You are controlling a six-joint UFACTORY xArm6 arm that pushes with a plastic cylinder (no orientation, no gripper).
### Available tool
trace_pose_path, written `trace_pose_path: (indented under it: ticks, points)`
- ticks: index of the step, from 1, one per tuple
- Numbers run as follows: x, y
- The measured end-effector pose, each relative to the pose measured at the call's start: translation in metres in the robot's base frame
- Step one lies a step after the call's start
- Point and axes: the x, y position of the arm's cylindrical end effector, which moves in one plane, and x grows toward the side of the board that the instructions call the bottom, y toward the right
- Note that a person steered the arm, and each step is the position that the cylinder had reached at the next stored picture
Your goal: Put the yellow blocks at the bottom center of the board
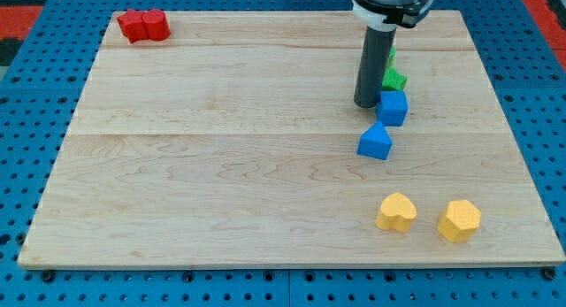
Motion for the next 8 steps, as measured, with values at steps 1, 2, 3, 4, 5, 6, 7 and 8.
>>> trace_pose_path:
  ticks: [1, 2, 3, 4, 5, 6, 7, 8]
  points:
    - [0.006, -0.058]
    - [0.074, -0.104]
    - [0.167, -0.114]
    - [0.227, -0.1]
    - [0.227, -0.075]
    - [0.225, -0.012]
    - [0.225, 0.063]
    - [0.224, 0.125]
